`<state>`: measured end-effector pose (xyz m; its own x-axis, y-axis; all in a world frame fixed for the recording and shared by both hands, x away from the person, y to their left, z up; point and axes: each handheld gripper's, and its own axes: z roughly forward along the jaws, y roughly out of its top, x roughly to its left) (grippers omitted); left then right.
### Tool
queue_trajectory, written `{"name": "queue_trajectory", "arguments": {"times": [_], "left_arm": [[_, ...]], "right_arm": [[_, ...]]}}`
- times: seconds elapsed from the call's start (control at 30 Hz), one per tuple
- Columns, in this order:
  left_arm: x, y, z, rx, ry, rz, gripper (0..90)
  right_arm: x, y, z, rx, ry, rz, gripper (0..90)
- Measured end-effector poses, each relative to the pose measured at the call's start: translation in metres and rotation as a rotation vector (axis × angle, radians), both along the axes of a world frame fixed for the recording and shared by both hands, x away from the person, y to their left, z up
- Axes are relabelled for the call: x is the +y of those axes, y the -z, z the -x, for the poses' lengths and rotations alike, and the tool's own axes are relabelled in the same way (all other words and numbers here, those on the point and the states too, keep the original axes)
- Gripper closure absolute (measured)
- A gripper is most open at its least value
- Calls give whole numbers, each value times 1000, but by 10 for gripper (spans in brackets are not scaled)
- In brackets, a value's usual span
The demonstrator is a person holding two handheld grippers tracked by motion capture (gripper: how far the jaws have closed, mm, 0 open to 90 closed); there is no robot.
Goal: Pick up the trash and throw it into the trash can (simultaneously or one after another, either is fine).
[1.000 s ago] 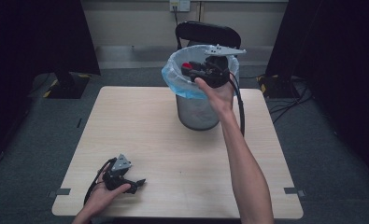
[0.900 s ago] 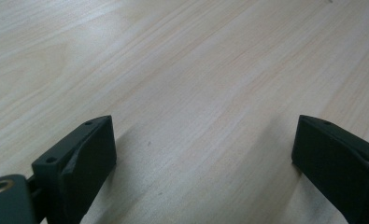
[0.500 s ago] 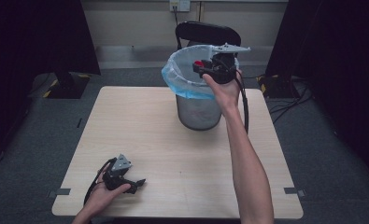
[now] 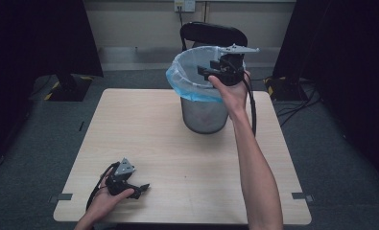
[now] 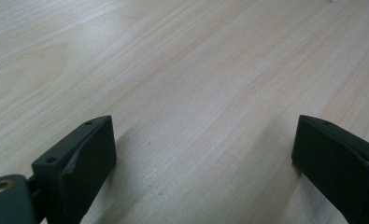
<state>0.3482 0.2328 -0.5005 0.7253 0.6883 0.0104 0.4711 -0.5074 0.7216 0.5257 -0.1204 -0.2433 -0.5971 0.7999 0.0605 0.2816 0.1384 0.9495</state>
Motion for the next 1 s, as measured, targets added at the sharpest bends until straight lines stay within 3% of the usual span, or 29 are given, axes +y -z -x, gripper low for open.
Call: {"name": "queue_trajectory", "arguments": {"times": [0.13, 0.4, 0.53, 0.9, 1.0], "left_arm": [[0, 0, 0, 0, -1, -1, 60], [0, 0, 0, 6, 4, -3, 59], [0, 0, 0, 8, 2, -1, 56], [0, 0, 0, 8, 1, -2, 57], [0, 0, 0, 8, 2, -2, 56]], "right_arm": [[-2, -1, 3, 9, -12, -26, 340], [-4, 4, 18, -3, 1, -32, 182], [-4, 3, 28, -25, -14, -40, 182], [-15, 5, 46, -21, -22, -53, 150], [-17, 4, 52, -24, -9, -34, 149]]}}
